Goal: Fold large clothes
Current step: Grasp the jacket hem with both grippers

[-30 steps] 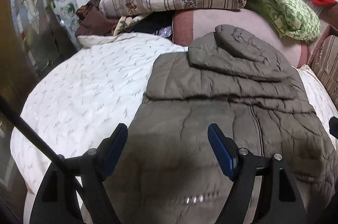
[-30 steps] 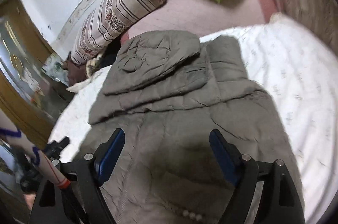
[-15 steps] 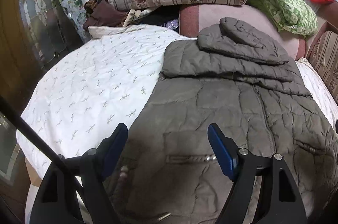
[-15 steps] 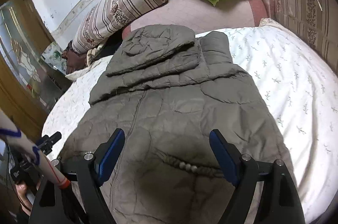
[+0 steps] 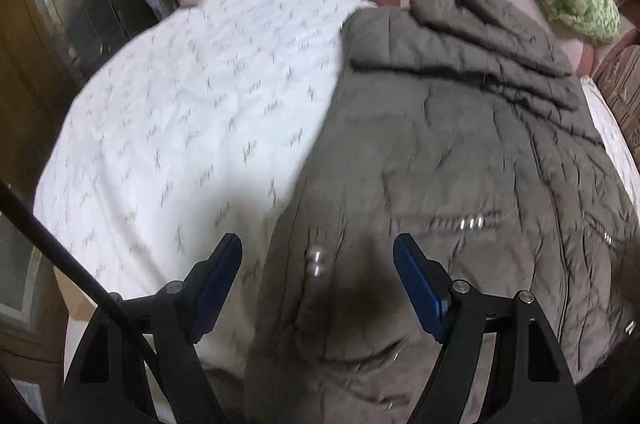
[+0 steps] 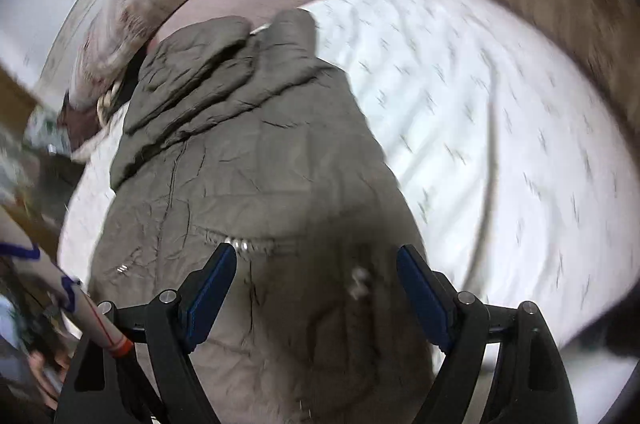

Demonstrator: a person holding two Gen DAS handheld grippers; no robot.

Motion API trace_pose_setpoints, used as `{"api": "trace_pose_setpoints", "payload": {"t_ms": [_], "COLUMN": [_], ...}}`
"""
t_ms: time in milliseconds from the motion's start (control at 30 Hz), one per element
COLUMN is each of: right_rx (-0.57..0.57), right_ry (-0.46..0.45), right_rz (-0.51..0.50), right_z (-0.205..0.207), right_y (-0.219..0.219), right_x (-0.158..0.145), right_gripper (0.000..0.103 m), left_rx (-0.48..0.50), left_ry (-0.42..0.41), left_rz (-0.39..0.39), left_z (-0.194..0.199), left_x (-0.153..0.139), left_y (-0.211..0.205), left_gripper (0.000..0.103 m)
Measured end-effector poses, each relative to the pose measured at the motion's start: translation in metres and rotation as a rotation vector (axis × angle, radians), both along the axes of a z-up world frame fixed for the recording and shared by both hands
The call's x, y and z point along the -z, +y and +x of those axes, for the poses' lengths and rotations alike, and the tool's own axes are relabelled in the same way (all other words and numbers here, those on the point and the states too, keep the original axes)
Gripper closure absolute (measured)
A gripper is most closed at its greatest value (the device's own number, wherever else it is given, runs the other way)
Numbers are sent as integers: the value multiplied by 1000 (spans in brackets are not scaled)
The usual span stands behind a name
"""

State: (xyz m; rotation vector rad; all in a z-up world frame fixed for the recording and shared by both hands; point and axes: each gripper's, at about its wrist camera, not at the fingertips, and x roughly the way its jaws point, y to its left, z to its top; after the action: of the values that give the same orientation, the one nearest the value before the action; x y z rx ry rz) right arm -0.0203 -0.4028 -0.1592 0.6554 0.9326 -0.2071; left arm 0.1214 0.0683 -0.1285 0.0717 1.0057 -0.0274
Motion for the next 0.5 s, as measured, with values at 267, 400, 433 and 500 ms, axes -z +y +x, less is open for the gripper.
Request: {"api": "trace_pose_setpoints", "payload": {"t_ms": [267, 400, 433, 500], "right_rx": [-76, -159, -169, -194], "right_ry": [221, 218, 222, 226], "right_rz": [128, 179, 162, 133], "right_z": [16, 9, 9, 7], "right_y": [-11, 0, 2, 8], "right_x": [44, 48, 48, 46], "right_gripper": [17, 26, 28, 43], "left_rx": [17, 44, 47, 67], "left_ry": [165, 194, 189, 163], "left_rz": [-27, -29, -26, -46], "left_z": [0, -5, -7, -17], "left_x": [39, 39, 36, 26], "left_y": [-1, -11, -13, -15], "left_gripper": [26, 36, 40, 46]}}
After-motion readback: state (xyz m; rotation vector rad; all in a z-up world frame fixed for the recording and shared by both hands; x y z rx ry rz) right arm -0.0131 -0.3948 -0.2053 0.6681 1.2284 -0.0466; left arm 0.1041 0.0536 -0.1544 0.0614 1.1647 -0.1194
